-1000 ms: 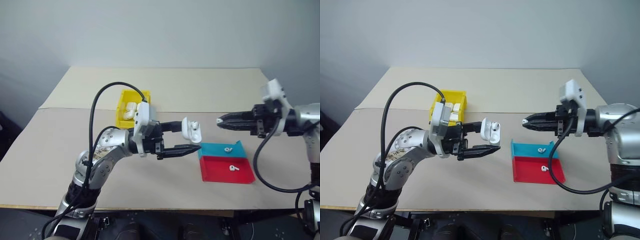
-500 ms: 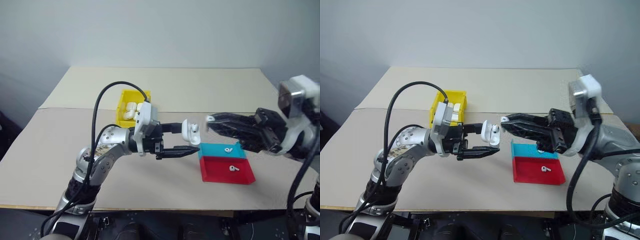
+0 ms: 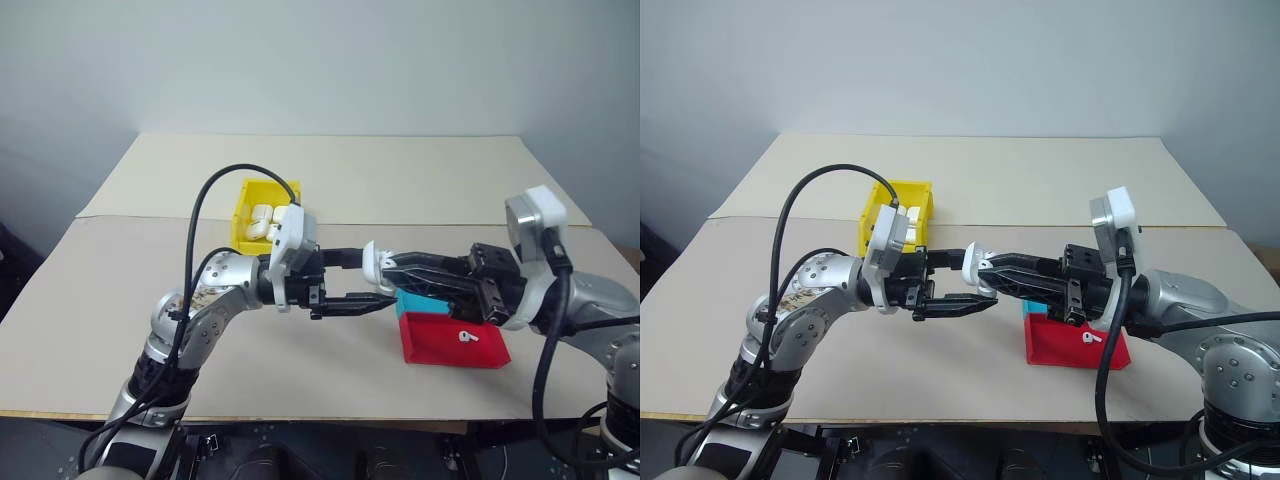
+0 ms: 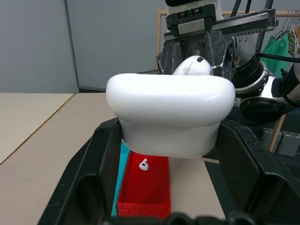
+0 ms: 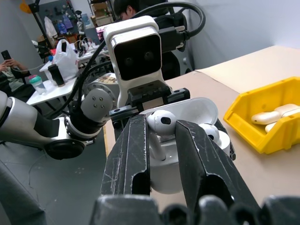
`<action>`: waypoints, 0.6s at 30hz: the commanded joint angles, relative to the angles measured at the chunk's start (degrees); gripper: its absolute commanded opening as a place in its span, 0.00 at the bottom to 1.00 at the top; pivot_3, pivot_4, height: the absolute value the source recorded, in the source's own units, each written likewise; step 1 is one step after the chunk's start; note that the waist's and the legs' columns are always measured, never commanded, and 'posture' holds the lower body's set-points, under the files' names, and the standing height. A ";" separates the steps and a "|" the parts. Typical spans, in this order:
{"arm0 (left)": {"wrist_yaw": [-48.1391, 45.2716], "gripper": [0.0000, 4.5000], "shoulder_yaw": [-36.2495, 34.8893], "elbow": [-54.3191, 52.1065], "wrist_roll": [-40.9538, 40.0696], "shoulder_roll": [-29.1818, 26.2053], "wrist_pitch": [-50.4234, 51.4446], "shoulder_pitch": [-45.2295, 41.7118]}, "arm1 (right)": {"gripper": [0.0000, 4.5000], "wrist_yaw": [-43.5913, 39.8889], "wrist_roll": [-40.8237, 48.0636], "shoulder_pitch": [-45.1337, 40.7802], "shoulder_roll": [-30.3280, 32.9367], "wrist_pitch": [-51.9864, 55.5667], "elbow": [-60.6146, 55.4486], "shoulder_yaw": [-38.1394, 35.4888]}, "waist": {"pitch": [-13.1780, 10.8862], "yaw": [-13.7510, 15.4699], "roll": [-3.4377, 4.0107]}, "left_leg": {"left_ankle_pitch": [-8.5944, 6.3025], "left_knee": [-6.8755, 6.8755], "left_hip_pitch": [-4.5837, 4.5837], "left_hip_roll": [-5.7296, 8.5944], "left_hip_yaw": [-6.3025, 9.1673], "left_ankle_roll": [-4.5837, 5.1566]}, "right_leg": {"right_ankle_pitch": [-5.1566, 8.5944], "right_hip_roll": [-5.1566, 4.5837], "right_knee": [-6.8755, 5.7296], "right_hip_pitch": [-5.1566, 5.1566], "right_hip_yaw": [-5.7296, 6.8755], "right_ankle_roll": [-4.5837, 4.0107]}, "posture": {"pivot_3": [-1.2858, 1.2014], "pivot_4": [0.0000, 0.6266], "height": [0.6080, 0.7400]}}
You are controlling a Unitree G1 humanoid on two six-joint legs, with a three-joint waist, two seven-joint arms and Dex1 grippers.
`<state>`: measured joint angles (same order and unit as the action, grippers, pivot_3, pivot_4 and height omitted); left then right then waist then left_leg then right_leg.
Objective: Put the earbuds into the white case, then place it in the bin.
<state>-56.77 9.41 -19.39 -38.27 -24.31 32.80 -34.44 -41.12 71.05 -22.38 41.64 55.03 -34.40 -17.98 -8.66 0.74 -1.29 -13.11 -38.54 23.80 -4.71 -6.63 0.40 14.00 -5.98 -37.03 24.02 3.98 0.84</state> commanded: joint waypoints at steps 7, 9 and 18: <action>0.42 0.61 -0.50 -1.85 0.37 0.08 -1.07 -1.50 | 0.52 -2.84 -2.32 2.53 3.94 -4.26 -2.31 1.79 | 0.00 0.00 0.00 | 0.00 0.00 0.00 0.00 0.01 0.00 | 0.00 0.01 0.01 0.00 0.00 0.00 | 0.52 0.24 1.00; 0.38 0.61 -0.71 -1.84 0.41 0.03 -1.06 -1.40 | 0.66 -3.07 -2.52 2.46 4.71 -4.74 -2.00 1.64 | 0.00 0.00 0.00 | 0.00 0.00 0.00 0.00 0.01 0.00 | 0.00 0.01 0.01 0.01 0.00 0.00 | 0.52 0.24 1.00; 0.55 0.61 -0.21 -0.48 2.19 -0.42 -1.73 -0.24 | 0.66 -7.82 5.25 2.19 9.76 -5.57 -0.50 -4.48 | -0.01 0.04 -0.02 | -0.01 0.00 0.00 0.00 0.01 0.01 | 0.00 0.00 0.02 -0.02 0.00 0.00 | 0.52 0.24 1.00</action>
<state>-56.18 9.96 -19.28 -36.07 -24.71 32.53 -34.39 -47.81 73.67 -19.42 50.66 50.55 -34.43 -20.21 -8.67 0.78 -1.31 -13.12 -38.55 23.80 -4.71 -6.61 0.41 14.00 -5.98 -37.00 24.00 3.98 0.84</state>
